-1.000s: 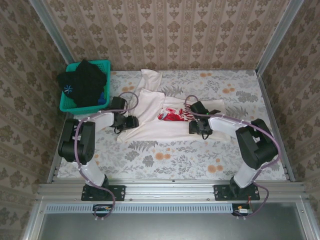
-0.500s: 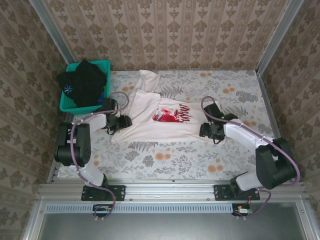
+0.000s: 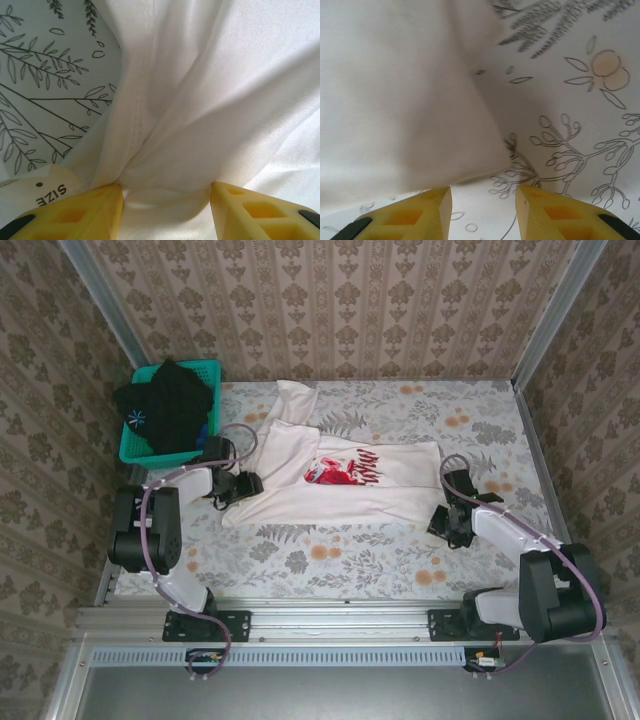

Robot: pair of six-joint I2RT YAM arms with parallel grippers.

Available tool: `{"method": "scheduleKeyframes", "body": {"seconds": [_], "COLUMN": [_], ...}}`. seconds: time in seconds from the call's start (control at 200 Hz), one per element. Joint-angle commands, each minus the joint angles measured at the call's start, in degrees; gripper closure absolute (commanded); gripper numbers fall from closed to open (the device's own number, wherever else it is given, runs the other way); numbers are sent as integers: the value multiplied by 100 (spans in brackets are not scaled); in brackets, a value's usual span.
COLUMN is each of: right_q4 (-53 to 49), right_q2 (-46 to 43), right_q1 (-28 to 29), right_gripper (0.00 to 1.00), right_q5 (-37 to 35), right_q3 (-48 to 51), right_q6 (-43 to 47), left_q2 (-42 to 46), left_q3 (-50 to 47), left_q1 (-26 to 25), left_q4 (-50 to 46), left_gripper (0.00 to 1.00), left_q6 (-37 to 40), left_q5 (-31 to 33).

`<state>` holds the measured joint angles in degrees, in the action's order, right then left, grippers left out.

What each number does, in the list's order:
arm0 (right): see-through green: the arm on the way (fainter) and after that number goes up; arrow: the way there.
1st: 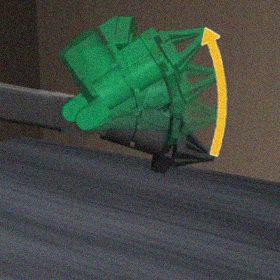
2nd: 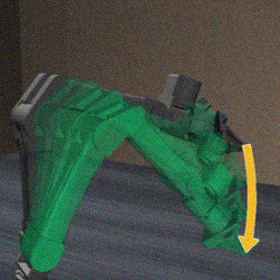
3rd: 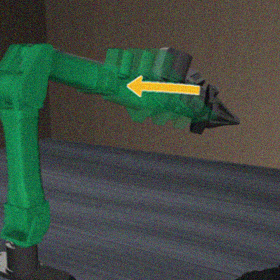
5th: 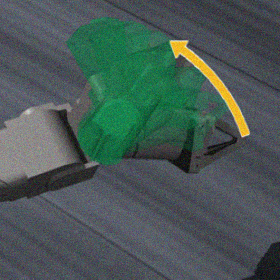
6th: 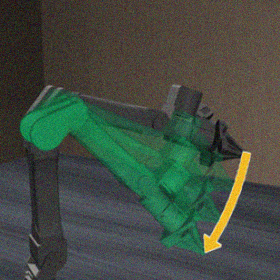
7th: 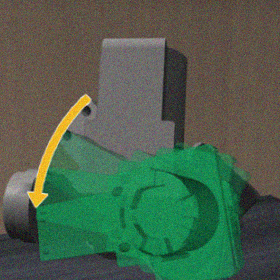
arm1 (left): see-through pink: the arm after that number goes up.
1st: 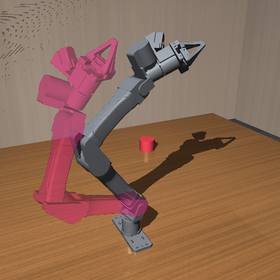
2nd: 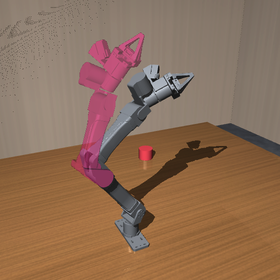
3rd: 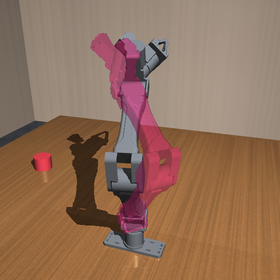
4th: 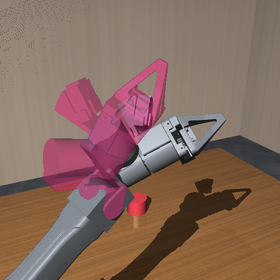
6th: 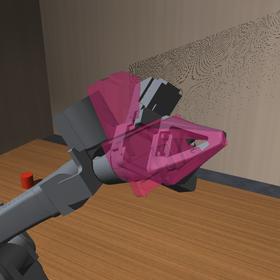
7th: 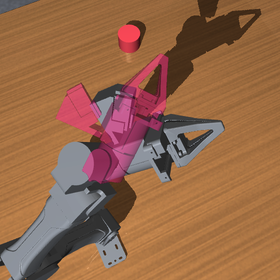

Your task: Fold and stack the t-shirts

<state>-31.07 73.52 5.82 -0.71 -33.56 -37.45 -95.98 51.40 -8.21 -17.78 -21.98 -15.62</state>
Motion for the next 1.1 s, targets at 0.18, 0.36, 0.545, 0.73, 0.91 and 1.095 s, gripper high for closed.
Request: {"method": "scheduleKeyframes", "body": {"seconds": [0.18,0.36,0.545,0.73,0.91,1.095], "right_q4": [227,271,-99,-1339,-1724,-1489], "right_q2": [299,551,354,-57,-117,-416], "right_q1": [-238,-249,-284,-260,18,226], "right_gripper": [59,76,100,100,91,59], "right_q5": [1,-35,-145,-470,-905,-947], "right_q3": [-416,-615,-920,-1728,-2066,-1910], "right_q6": [154,430,607,1457,2001,1544], "left_q2": [5,59,62,40,-13,-68], "left_q3": [-156,-147,-121,-91,-73,-42], "left_q1": [206,287,424,530,566,574], "left_q4": [-492,-533,-595,-621,-604,-611], "left_gripper": [48,48,48,48,48,49], "left_q6": [197,255,343,370,378,397], "left_q5": [257,259,244,192,173,109]}}
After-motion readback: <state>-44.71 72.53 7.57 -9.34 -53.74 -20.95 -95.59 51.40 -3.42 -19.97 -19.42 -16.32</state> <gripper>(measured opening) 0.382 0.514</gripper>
